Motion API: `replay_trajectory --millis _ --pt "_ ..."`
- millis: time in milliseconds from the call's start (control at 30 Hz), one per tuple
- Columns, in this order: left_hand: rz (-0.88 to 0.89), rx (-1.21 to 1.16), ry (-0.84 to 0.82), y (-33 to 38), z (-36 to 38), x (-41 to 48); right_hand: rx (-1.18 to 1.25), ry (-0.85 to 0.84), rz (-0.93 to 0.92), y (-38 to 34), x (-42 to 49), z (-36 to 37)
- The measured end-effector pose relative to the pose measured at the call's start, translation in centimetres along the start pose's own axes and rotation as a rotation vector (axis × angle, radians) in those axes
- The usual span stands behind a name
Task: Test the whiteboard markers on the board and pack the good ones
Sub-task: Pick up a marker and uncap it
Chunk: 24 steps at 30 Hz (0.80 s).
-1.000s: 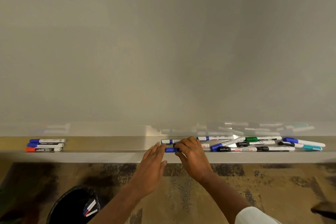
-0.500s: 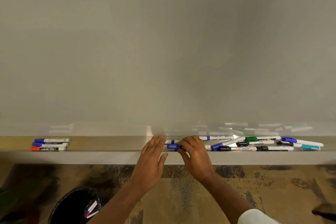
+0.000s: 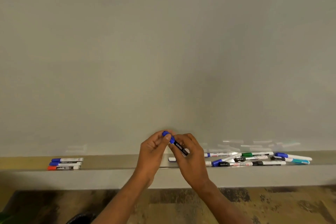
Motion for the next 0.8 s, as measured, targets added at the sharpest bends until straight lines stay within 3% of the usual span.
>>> replay_trajectory --millis 133,267,500,800 --pt "-0.031 -0.121 -0.115 4.4 1.7 -0.8 0.185 -0.033 0.126 -4.1 1.1 -1.1" --pt "-0.036 -0.203 -0.238 9.3 2.9 -1.8 0.348 -0.211 0.249 -9.0 2.1 -2.0" --pt "0.007 -0.188 -0.403 16.9 4.0 -4.2 0.524 -0.447 0.283 -16.9 2.4 -2.1" --pt "0.086 -0.163 -0.4 22.7 4.6 -5.7 0.441 -0.243 0.332 -22.2 2.8 -4.7"
Point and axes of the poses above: each hand's wrist, its own x-axis towards the middle knuckle, its own z-axis out of the palm, y = z × x, the point moved 9 cm from there along x, towards the middle knuckle, and after that the axes turned 15 degrees about -x, right-handed, at the moved point
